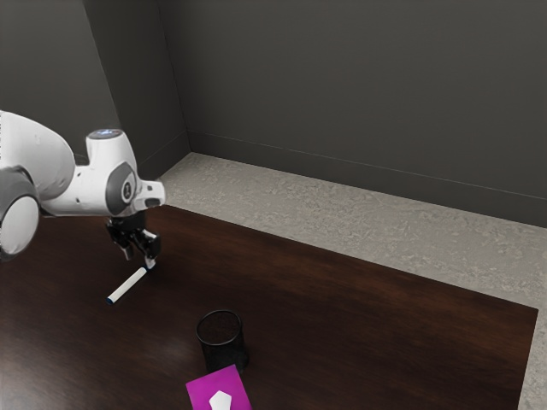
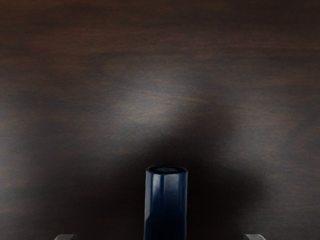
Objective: Put the marker into the pen holder.
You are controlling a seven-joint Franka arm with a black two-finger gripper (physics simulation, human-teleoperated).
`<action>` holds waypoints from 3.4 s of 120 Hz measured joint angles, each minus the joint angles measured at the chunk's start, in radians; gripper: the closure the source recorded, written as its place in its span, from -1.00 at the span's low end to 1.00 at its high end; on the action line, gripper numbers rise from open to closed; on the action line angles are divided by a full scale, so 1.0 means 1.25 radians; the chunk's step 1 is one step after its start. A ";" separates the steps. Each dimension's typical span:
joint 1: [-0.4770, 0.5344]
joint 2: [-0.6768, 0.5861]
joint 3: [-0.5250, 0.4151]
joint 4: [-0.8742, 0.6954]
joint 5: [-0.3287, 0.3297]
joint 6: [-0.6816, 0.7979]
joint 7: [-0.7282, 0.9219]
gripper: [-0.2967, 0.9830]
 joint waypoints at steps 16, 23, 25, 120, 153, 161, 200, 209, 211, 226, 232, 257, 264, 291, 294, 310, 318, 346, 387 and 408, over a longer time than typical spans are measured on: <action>0.000 0.014 -0.006 0.000 -0.008 0.012 0.051 -0.10; 0.001 0.018 -0.008 0.000 -0.009 0.015 0.074 -0.09; 0.001 0.019 -0.009 0.000 -0.010 0.016 0.080 -0.09; -0.001 0.000 0.000 -0.054 -0.042 0.024 0.240 0.48; -0.031 -0.074 0.001 -0.051 -0.029 0.030 0.244 0.66; -0.089 -0.159 0.002 -0.066 -0.023 0.031 0.239 0.68; -0.333 -0.404 -0.004 -0.211 -0.016 0.094 0.197 0.69; -0.344 -0.399 -0.005 -0.220 -0.022 0.127 0.188 0.69; -0.343 -0.394 -0.005 -0.221 -0.024 0.135 0.186 0.69; -0.299 -0.360 -0.033 -0.222 -0.054 0.183 0.173 0.69; -0.315 -0.365 -0.013 -0.224 -0.065 0.196 0.169 0.68; -0.358 -0.399 -0.011 -0.260 -0.087 0.222 0.159 0.66; -0.404 -0.397 -0.010 -0.262 -0.090 0.225 0.156 0.66; -0.416 -0.457 -0.005 -0.328 -0.086 0.230 0.150 0.66; -0.399 -0.468 -0.005 -0.340 -0.084 0.230 0.150 0.66; -0.383 -0.487 -0.006 -0.366 -0.076 0.231 0.149 0.66; -0.384 -0.494 -0.008 -0.376 -0.075 0.231 0.148 0.66; -0.374 -0.552 -0.054 -0.410 -0.074 0.232 0.146 0.65; -0.329 -0.593 -0.105 -0.476 -0.076 0.234 0.145 0.62; -0.330 -0.553 -0.119 -0.450 -0.079 0.254 0.149 0.61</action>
